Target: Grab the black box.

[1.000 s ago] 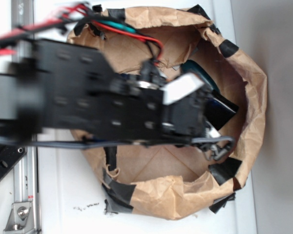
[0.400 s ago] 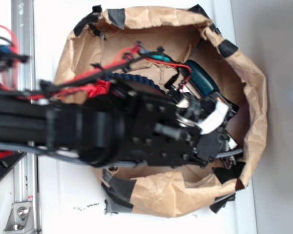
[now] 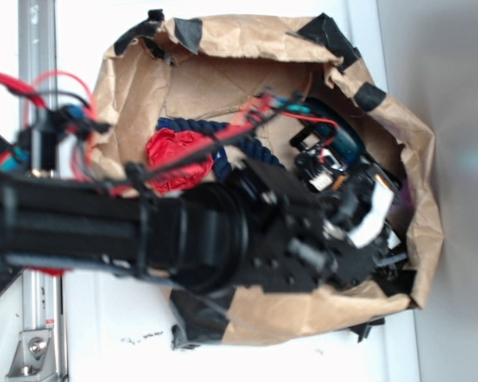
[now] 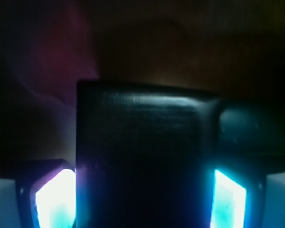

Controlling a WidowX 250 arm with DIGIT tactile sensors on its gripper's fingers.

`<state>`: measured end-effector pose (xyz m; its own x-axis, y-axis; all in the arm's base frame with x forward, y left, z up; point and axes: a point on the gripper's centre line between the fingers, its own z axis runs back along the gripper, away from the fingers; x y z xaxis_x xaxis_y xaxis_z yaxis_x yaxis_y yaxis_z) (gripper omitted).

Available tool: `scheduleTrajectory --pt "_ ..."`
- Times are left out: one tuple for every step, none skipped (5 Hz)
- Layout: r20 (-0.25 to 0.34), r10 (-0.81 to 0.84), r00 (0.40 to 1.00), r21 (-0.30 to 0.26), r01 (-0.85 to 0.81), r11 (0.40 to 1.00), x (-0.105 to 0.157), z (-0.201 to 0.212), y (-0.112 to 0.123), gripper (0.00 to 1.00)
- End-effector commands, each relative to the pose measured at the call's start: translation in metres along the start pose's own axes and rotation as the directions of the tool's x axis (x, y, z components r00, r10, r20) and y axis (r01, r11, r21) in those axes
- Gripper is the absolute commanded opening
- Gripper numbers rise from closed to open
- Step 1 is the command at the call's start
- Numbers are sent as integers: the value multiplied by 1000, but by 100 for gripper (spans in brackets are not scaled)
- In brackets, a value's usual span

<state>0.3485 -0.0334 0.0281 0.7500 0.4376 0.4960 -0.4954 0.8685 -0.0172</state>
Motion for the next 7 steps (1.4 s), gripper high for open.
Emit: scheduleTrajectory --pt "-32 -50 998 -77 48 996 11 35 33 0" --pt "-46 -132 990 -215 119 969 21 80 62 0" --pt "-162 -330 930 -389 248 887 50 119 86 0" --pt "-320 -450 834 -385 319 866 78 159 68 0" --pt "-453 -453 768 -325 332 886 87 179 58 0" --pt "-437 -444 782 -247 371 895 71 190 50 0" --pt "-415 -434 800 -200 385 901 53 195 53 0"
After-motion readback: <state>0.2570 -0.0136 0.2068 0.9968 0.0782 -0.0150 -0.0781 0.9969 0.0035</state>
